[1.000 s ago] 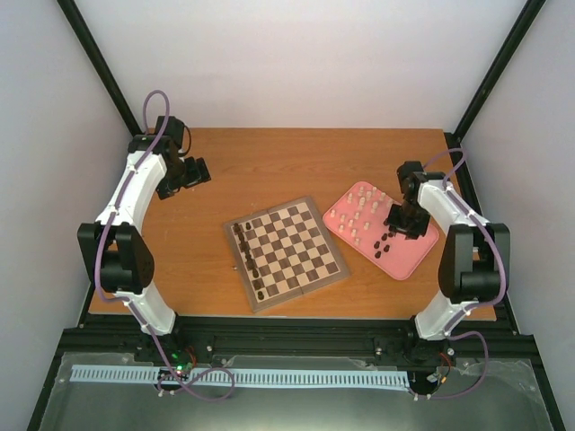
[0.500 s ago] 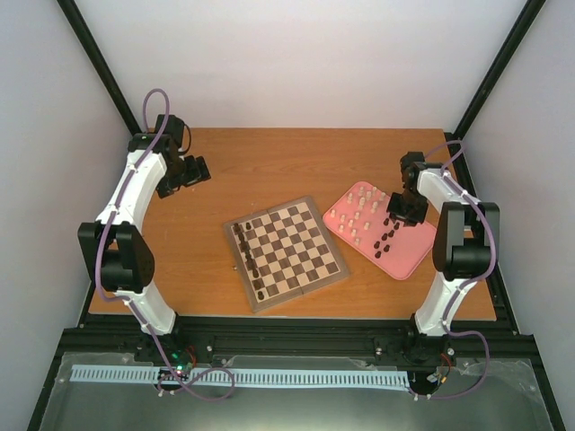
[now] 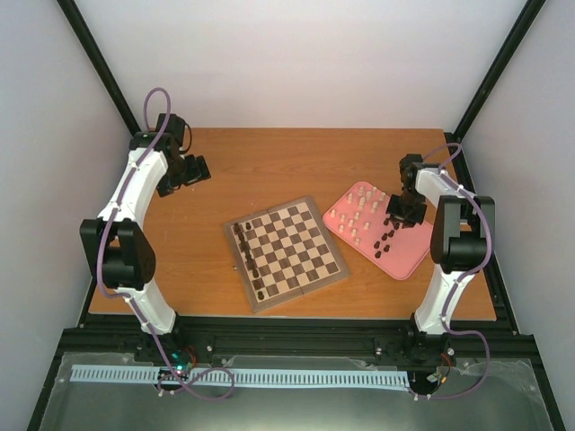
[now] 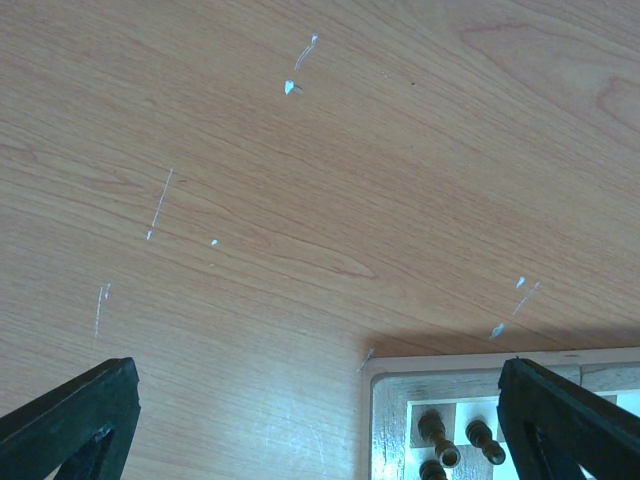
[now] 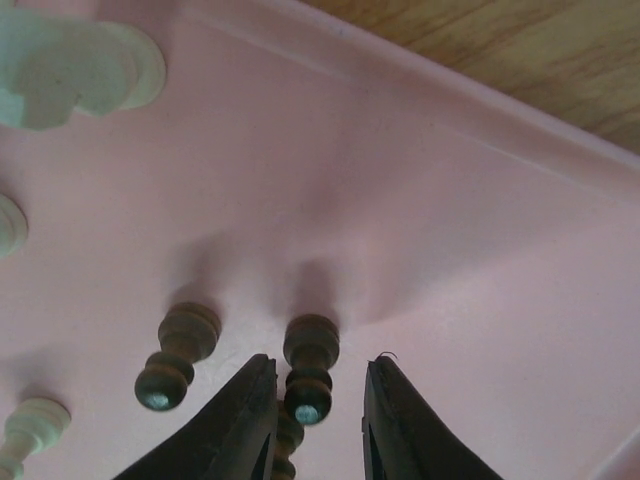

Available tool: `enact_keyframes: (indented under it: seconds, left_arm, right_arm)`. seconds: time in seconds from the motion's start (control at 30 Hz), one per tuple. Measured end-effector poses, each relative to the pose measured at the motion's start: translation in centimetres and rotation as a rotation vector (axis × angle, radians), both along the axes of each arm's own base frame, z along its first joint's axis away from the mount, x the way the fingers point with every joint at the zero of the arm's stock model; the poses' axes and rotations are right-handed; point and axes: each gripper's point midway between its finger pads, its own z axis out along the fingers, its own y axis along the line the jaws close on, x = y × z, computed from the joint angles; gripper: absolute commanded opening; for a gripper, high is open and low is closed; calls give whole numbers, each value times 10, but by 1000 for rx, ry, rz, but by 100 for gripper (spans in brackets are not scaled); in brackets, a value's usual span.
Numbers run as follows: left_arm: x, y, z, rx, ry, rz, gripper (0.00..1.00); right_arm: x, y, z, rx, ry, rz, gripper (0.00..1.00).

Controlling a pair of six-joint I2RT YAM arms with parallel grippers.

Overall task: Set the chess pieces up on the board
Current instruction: Pick up the chess piece from the storage box.

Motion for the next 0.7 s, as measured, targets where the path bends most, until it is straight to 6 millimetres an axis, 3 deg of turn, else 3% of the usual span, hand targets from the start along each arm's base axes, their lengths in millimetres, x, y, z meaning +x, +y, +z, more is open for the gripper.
enact_keyframes:
  seconds: [0.27, 0.37, 0.7]
  left_arm:
    - [0, 1, -4, 7, 13, 3, 100]
    - [-1, 1, -4, 7, 14, 2, 100]
    - [-1, 1, -4, 7, 16, 2, 100]
  right_arm:
    - [6, 2, -7, 11, 10, 12, 14]
    - [7, 2, -6, 11, 8, 14, 4]
    - [5, -1, 1, -7, 0, 12, 3]
